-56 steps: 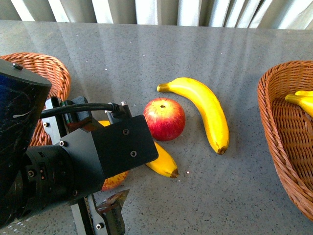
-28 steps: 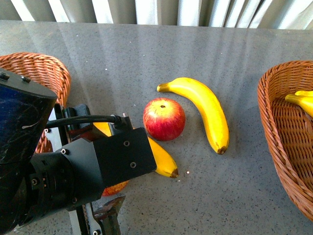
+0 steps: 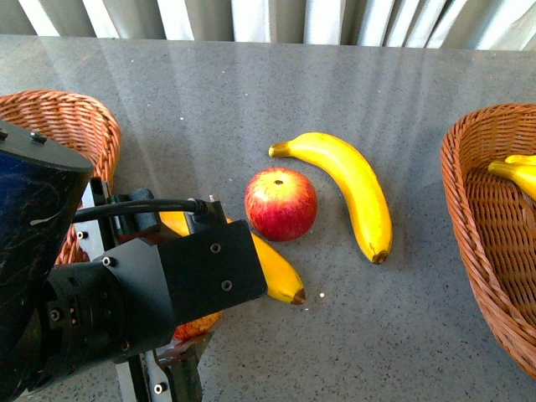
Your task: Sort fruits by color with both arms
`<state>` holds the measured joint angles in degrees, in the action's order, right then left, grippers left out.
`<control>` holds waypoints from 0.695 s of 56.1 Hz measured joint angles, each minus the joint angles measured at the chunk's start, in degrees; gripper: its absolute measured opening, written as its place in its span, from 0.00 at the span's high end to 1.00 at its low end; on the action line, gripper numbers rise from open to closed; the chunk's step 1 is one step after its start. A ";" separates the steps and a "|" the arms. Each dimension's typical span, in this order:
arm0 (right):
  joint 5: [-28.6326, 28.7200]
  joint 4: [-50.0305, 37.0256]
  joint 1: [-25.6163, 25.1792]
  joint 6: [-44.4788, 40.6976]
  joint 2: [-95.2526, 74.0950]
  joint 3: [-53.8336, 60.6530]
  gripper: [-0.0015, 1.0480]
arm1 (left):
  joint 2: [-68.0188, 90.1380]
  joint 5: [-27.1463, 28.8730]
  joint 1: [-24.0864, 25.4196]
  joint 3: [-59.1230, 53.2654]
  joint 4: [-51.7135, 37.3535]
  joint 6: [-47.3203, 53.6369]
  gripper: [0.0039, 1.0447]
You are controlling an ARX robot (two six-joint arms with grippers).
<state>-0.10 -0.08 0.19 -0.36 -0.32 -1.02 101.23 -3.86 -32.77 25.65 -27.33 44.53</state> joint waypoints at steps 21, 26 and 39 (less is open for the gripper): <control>0.00 0.00 0.00 0.00 0.00 0.00 0.09 | -18.14 -5.49 0.94 -0.22 10.60 -6.05 0.27; 0.00 0.00 0.00 0.00 0.00 0.00 0.09 | -20.17 -6.27 4.92 1.07 11.43 -6.01 0.27; 0.00 0.00 0.00 0.00 0.00 0.00 0.09 | -20.39 -8.96 20.20 3.58 11.91 -3.89 0.27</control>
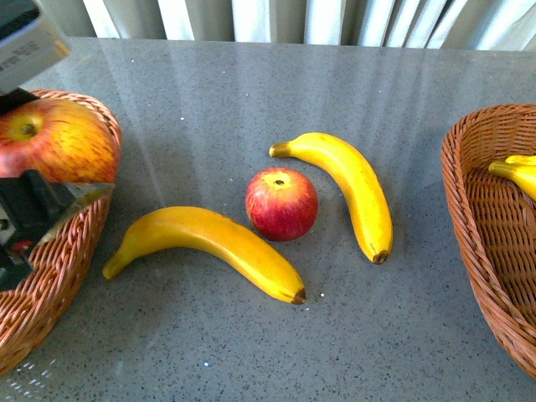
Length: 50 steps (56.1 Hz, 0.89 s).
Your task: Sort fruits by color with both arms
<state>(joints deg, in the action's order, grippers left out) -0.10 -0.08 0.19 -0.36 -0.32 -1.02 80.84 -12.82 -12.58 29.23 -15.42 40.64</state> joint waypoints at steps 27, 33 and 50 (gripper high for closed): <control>0.00 0.00 0.00 0.00 0.00 0.00 0.09 | 7.67 -1.01 12.63 -3.80 -4.61 7.85 0.16; 0.00 0.00 0.00 0.00 0.00 0.00 0.09 | 6.97 -1.75 11.47 -3.82 -4.42 7.26 0.09; 0.00 0.00 0.00 0.00 0.00 0.00 0.09 | 4.61 -0.66 5.27 -1.62 -1.88 2.08 0.09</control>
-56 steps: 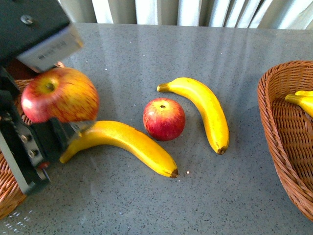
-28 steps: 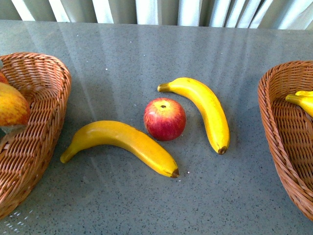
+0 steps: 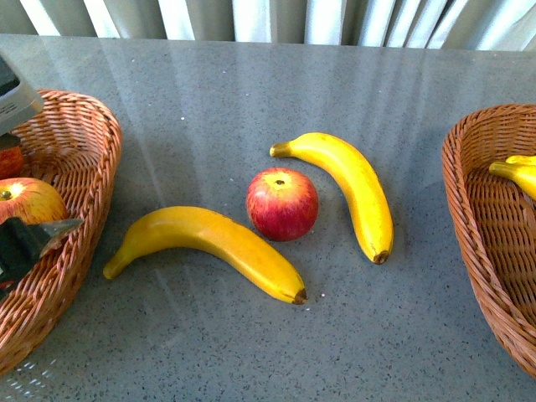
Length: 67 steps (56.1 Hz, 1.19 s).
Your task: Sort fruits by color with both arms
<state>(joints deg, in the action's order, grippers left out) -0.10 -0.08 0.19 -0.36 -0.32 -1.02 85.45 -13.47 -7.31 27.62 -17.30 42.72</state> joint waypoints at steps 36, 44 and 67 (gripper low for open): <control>0.00 0.00 0.00 0.00 0.00 0.00 0.09 | 7.21 2.80 -22.77 12.74 4.15 -14.14 0.09; 0.00 0.00 0.00 0.00 0.00 0.00 0.09 | 10.56 2.91 -25.31 14.60 3.82 -14.58 0.09; 0.00 0.00 0.00 0.00 0.00 0.00 0.09 | 17.88 3.19 -27.30 18.82 2.10 -14.91 0.09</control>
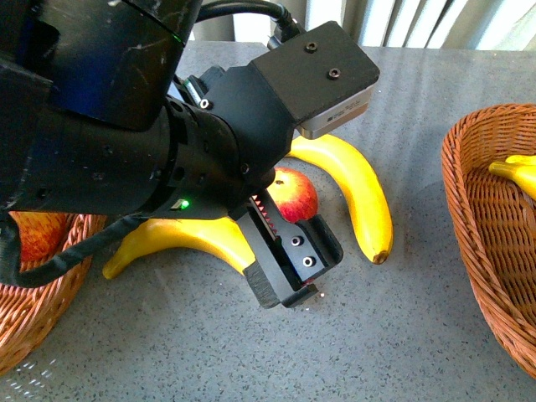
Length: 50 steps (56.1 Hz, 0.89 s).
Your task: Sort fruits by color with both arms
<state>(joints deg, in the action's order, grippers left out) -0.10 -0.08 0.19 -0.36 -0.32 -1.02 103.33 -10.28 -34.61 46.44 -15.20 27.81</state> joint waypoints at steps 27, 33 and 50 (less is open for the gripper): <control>0.00 0.00 0.00 0.00 0.00 0.00 0.09 | 7.52 0.66 0.70 4.42 -0.59 2.47 0.09; 0.00 0.00 0.00 0.00 0.00 0.00 0.09 | 8.59 0.61 0.77 5.44 -0.59 2.75 0.09; 0.00 0.00 0.00 0.00 0.00 0.00 0.09 | 11.63 0.00 0.77 7.67 -0.31 3.72 0.09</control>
<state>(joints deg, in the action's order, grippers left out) -0.10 -0.08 0.19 -0.36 -0.32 -1.02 114.96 -10.28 -33.85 54.11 -15.51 31.53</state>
